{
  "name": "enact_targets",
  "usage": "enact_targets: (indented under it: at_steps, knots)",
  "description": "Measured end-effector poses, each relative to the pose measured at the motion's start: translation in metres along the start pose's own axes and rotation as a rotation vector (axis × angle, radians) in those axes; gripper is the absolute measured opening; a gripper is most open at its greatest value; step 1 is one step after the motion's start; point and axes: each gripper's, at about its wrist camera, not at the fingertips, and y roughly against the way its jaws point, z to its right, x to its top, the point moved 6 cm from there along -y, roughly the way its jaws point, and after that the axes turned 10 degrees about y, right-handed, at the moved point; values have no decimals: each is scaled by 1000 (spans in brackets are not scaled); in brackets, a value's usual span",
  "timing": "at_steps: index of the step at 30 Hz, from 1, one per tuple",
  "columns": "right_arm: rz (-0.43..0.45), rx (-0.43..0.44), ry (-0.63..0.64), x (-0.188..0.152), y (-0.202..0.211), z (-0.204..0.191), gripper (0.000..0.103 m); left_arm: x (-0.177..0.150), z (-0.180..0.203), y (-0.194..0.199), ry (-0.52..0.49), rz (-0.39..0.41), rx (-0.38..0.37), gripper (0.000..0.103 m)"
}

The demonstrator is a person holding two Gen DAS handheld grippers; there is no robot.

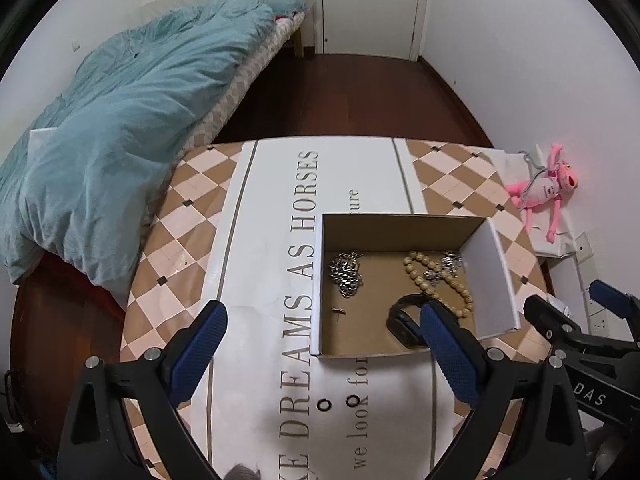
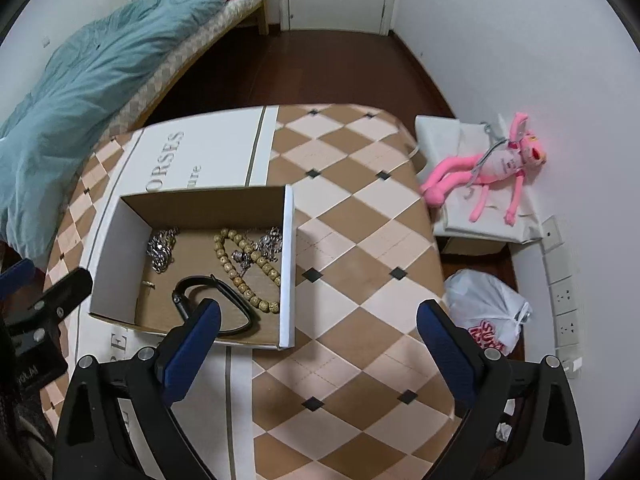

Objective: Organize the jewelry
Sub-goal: 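Lift both grippers out of the box and move toward the black rings, then grasp a small black ring on the tablecloth with the right gripper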

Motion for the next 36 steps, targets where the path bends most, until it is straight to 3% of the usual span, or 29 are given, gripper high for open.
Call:
enact_targets:
  at_steps: [7,15,21,27,28,32,36]
  knots:
    - [85,-45,-9,3,44,6,100,2,1,32,9,48,-24,98]
    - [117,-6,-33,-4,72,4,100,-1,-13,45,28,69,-6,98]
    - [44,81,5,-37,41,-31,100,-37,-57,16,27,24,113,98]
    - [-10,209,62,-70,-12,-96,100,-77,-104,-26,40,-65,189,98]
    - [-12,218,74,-73,-18,-105,98,-81,-111,-31,43,-75,203,98]
    - [-18,257,126,-82,-42,-140,69,-90,-128,-44,51,-93,222,98]
    - [3,270,163,-85,-51,-159,64,-95,-138,-53,56,-106,226,98]
